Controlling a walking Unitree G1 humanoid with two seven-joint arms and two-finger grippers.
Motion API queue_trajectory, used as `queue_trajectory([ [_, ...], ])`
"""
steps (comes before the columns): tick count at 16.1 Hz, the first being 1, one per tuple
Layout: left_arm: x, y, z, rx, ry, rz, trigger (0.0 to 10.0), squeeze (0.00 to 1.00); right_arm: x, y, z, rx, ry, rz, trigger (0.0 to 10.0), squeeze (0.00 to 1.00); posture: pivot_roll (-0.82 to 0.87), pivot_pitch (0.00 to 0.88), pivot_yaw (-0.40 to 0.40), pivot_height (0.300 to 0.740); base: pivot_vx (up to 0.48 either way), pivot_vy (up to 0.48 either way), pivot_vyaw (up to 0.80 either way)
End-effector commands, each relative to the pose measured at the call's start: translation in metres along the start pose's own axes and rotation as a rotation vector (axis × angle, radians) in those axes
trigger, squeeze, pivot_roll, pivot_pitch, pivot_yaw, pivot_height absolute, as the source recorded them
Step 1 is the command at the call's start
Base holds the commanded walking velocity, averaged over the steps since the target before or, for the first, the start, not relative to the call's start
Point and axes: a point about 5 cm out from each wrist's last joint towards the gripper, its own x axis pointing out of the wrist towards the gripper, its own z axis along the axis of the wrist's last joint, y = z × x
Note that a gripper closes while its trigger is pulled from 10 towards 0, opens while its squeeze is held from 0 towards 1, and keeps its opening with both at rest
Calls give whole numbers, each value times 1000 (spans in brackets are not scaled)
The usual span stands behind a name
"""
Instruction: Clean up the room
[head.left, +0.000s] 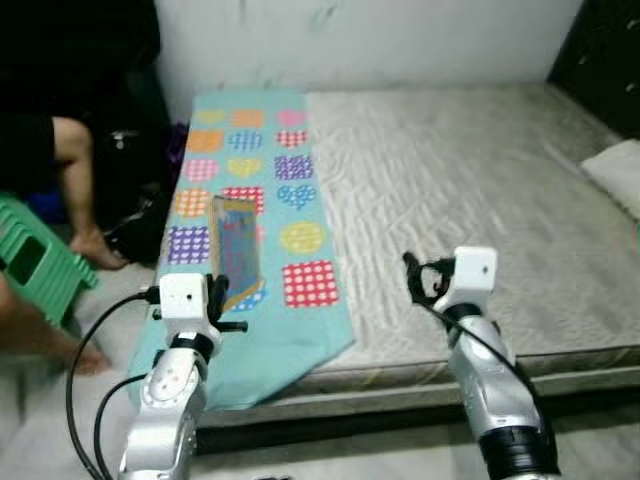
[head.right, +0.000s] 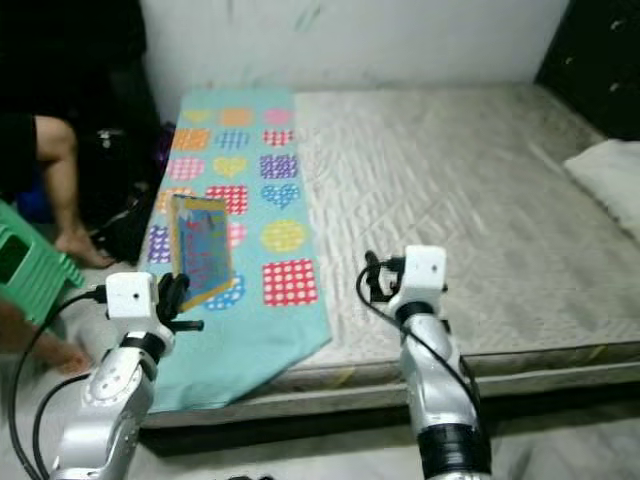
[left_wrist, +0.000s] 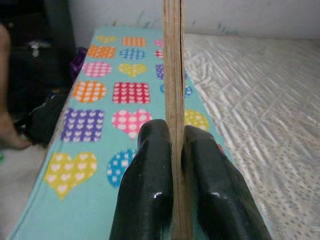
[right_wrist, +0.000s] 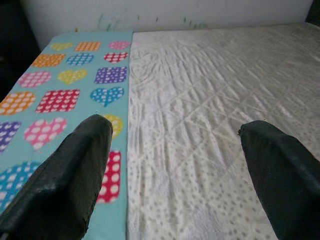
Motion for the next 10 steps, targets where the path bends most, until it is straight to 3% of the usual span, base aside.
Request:
queue_trajectory([
  [1, 1, -1, 10, -4, -47, -7, 10000, 0, 0, -3, 1, -8, 1, -3, 10000, 0, -82, 71, 17, 740, 0, -386, 0],
  [6, 1, -1, 9, -5, -47, -7, 10000, 0, -1, -2, 0, -6, 4, 0, 10000, 0, -84, 74, 21, 740, 0, -377, 0],
  [10, 0, -1, 10, -13, -61, -11, 10000, 0, -1, -3, -1, -5, 7, -1, 10000, 0, -83, 75, 22, 740, 0, 0, 0],
])
